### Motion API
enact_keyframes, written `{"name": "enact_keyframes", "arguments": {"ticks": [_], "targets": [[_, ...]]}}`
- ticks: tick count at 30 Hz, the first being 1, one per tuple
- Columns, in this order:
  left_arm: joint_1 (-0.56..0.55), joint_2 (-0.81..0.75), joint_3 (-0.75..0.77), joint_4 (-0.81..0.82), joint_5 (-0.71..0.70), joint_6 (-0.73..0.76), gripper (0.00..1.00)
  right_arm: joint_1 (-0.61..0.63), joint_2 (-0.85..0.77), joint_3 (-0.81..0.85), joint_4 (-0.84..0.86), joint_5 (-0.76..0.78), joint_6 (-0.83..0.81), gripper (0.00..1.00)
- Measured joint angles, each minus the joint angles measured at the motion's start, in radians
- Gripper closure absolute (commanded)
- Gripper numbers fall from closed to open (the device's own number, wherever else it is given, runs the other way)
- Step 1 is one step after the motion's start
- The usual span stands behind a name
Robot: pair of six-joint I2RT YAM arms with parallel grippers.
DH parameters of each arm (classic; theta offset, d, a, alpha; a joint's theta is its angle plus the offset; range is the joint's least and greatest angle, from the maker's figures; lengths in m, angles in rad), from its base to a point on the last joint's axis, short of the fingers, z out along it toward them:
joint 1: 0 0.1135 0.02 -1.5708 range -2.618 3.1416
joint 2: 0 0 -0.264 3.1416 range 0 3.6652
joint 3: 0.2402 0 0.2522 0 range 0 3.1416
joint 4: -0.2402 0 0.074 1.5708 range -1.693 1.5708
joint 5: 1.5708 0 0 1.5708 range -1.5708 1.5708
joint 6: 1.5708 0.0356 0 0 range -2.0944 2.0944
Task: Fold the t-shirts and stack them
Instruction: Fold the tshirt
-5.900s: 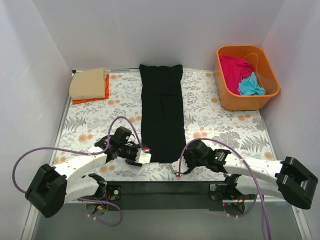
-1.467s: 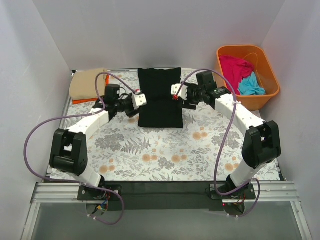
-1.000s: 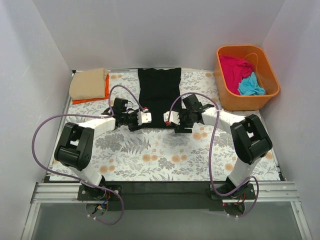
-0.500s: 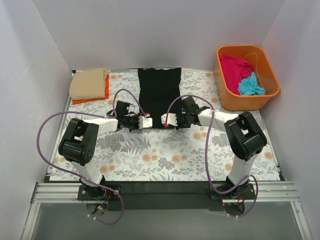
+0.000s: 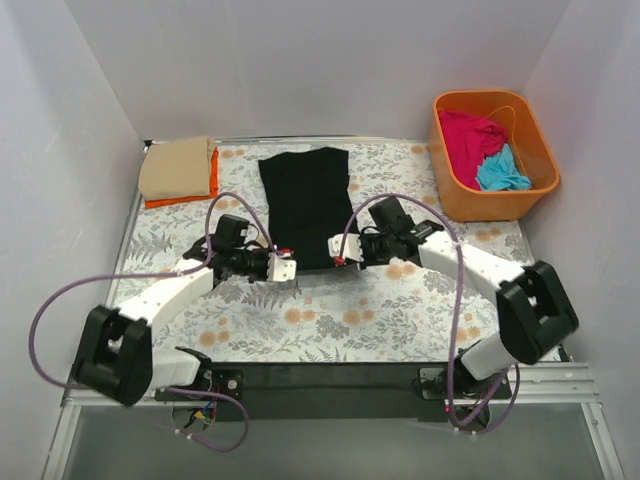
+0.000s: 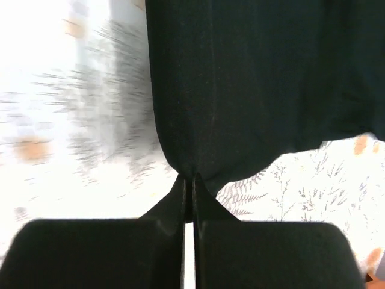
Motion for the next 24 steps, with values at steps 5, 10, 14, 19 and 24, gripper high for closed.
{"name": "enact_keyframes", "arguments": {"ticks": [5,10,14,19,24], "targets": [[-0.042,-0.282,-0.008,-0.217,0.069,-0.024,1.0,0.104,-0.249,-0.041,-0.151,-0.02,0.061,0.99],[-0.048,-0.445,0.053,-0.413,0.112,-0.09,1.0,0.169,-0.408,-0.019,-0.281,-0.032,0.123,0.99],[-0.05,-0.5,0.13,-0.481,0.116,-0.179,1.0,0.173,-0.412,0.045,-0.342,-0.026,0.146,0.99],[-0.042,-0.427,0.233,-0.459,0.088,-0.307,1.0,0.14,-0.309,0.161,-0.359,-0.011,0.145,0.99],[0.045,-0.322,0.25,-0.394,0.097,-0.354,1.0,0.057,-0.172,0.301,-0.361,-0.015,0.123,0.99]]}}
